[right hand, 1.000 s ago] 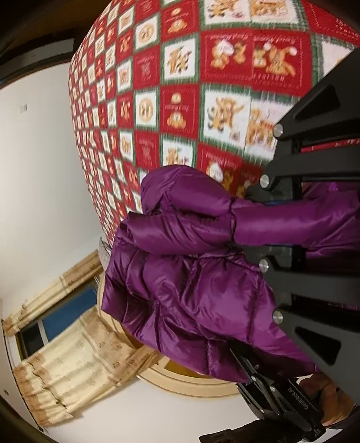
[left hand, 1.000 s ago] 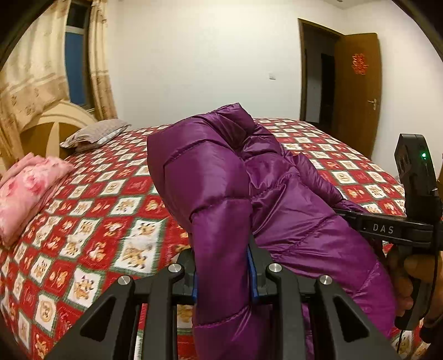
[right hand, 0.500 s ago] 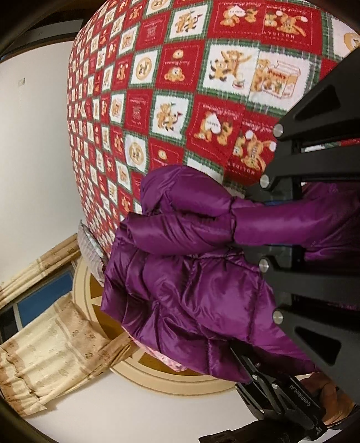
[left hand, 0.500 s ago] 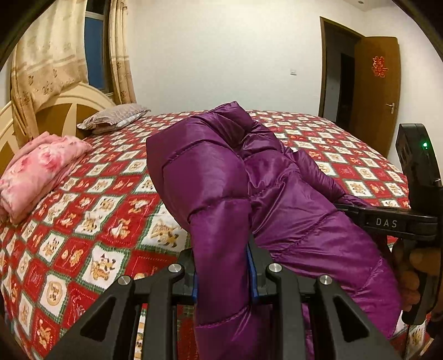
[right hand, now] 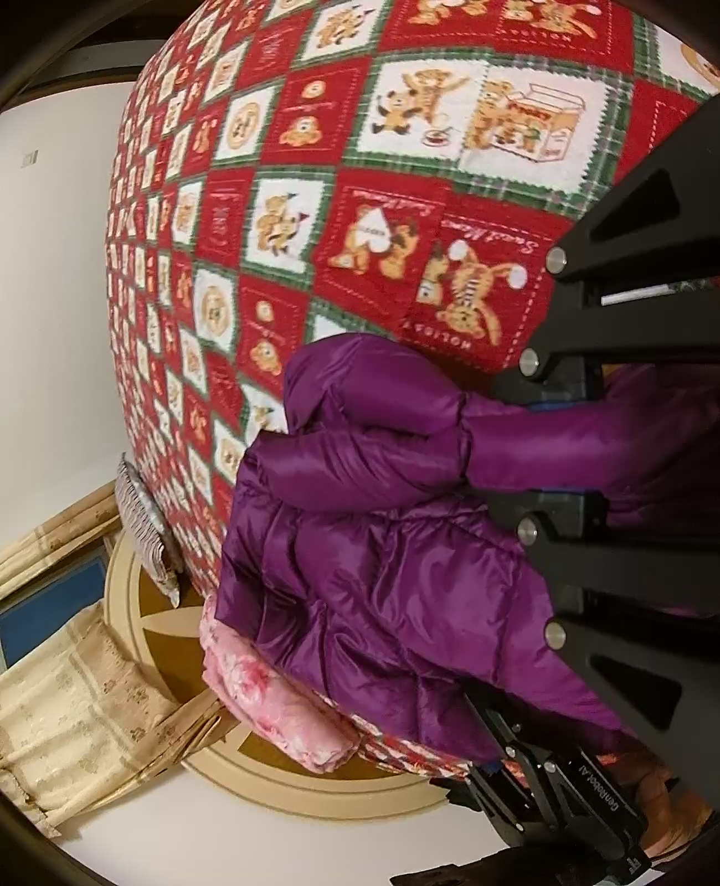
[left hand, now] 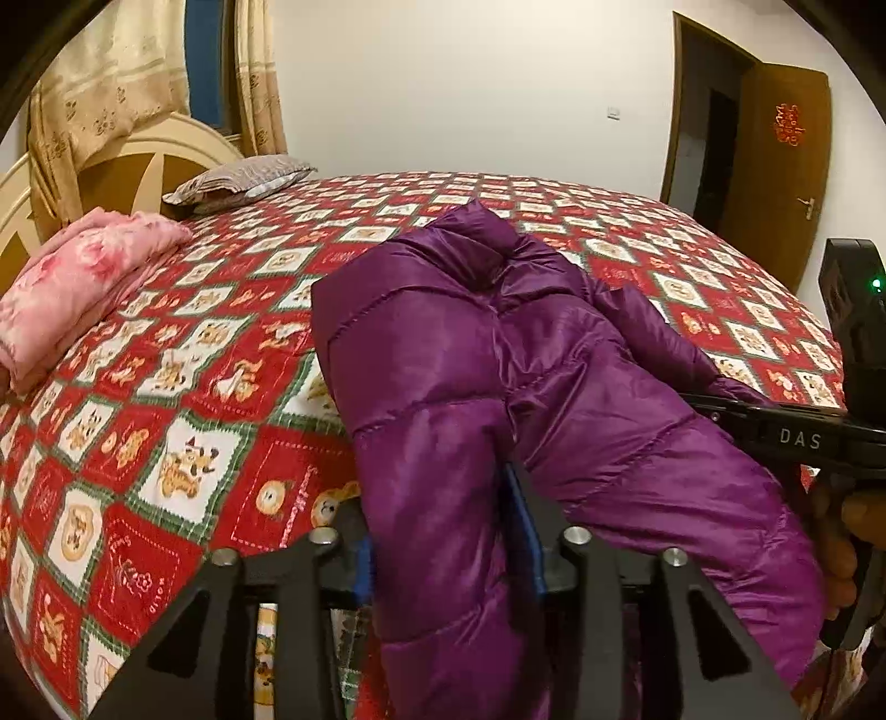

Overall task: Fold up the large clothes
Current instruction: 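Lower the rolled jacket bundle onto the quilt with both tools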

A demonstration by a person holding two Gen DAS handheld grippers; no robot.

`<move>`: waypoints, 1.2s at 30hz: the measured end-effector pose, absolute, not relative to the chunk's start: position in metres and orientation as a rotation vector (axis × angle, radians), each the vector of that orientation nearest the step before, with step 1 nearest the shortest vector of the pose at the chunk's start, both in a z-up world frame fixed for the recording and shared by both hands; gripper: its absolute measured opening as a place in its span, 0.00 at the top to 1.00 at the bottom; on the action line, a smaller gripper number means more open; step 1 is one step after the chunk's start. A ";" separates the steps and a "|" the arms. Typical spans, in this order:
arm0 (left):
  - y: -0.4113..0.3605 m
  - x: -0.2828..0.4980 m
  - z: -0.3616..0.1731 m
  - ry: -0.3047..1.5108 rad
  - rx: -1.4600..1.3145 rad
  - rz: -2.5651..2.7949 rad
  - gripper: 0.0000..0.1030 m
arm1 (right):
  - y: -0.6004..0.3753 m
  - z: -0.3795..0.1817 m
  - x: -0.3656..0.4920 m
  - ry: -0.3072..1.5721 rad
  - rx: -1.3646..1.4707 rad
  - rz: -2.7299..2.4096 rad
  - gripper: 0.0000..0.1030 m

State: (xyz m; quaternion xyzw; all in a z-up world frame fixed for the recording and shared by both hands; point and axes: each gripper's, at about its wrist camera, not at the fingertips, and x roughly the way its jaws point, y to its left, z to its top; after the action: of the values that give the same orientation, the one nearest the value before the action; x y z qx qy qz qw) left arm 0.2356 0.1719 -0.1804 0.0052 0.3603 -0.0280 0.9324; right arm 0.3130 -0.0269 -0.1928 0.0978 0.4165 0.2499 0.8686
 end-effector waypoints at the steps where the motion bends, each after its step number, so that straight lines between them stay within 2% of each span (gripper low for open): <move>1: 0.172 0.236 -0.182 0.738 0.014 -0.052 0.51 | -0.027 -0.194 0.313 0.875 0.206 0.521 0.79; 2: 0.171 0.235 -0.184 0.739 0.020 -0.041 0.48 | -0.026 -0.195 0.313 0.878 0.205 0.518 0.79; 4: 0.171 0.236 -0.187 0.737 0.041 -0.009 0.35 | -0.025 -0.196 0.312 0.879 0.197 0.512 0.78; 7: 0.173 0.235 -0.189 0.721 0.063 0.042 0.21 | -0.023 -0.198 0.312 0.880 0.188 0.501 0.75; 12: 0.182 0.237 -0.194 0.725 0.019 0.069 0.11 | -0.022 -0.203 0.308 0.873 0.179 0.468 0.65; 15: 0.183 0.238 -0.196 0.728 0.008 0.084 0.06 | -0.020 -0.204 0.306 0.864 0.164 0.454 0.64; 36: 0.191 0.242 -0.204 0.727 -0.045 0.079 0.02 | -0.013 -0.208 0.300 0.822 0.124 0.393 0.60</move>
State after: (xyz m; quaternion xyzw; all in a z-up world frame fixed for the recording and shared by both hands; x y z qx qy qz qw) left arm 0.2423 0.1910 -0.2043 -0.0218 0.3553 0.0386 0.9337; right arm 0.2996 -0.0131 -0.2080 0.0596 0.3964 0.1897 0.8963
